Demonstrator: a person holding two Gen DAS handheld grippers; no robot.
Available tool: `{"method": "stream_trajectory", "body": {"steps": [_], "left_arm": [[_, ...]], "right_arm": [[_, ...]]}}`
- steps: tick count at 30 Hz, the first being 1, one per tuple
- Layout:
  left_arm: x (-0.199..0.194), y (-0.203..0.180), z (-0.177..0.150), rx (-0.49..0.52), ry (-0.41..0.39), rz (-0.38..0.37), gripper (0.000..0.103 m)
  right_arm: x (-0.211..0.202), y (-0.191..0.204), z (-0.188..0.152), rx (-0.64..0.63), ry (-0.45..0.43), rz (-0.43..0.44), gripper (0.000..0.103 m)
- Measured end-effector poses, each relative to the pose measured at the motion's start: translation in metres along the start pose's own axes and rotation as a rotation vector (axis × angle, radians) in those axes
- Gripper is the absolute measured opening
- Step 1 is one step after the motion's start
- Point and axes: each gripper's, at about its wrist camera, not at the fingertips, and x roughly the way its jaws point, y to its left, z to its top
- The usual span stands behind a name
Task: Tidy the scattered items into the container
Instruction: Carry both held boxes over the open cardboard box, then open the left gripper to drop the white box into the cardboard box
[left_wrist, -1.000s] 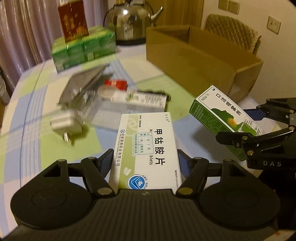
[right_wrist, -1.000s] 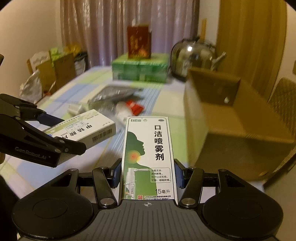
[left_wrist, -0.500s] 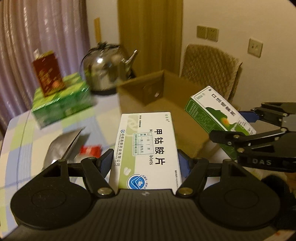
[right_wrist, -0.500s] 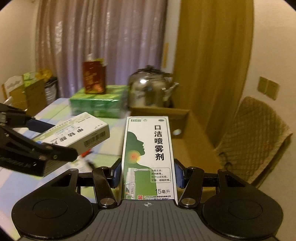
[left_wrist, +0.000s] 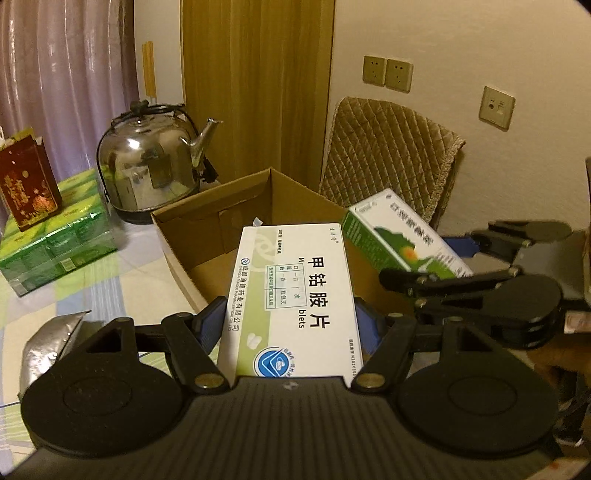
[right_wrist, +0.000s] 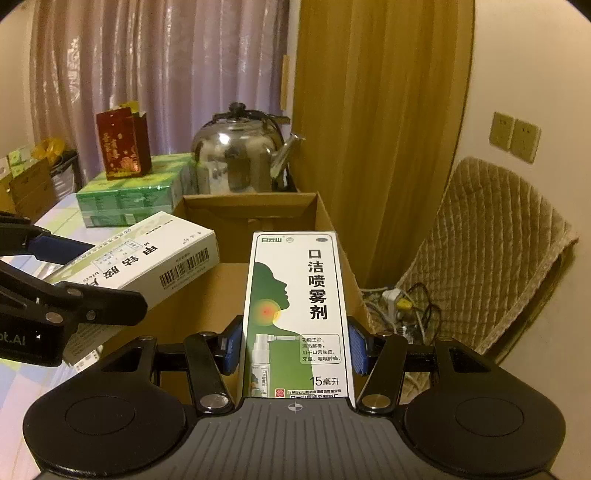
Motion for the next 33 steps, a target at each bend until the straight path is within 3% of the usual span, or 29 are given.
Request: {"method": "stream_trajectory", "body": {"steps": [18, 33], "left_arm": [[0.059, 0.001, 0.003, -0.042, 0.048, 0.029, 0.067], [0.063, 0.007, 0.003, -0.051, 0.045, 0.023, 0.066]], "right_arm": [[0.035, -0.019, 0.003, 0.033, 0.023, 0.002, 0.053], [0.037, -0.025, 0.0, 0.039, 0.033, -0.004, 0.053]]}}
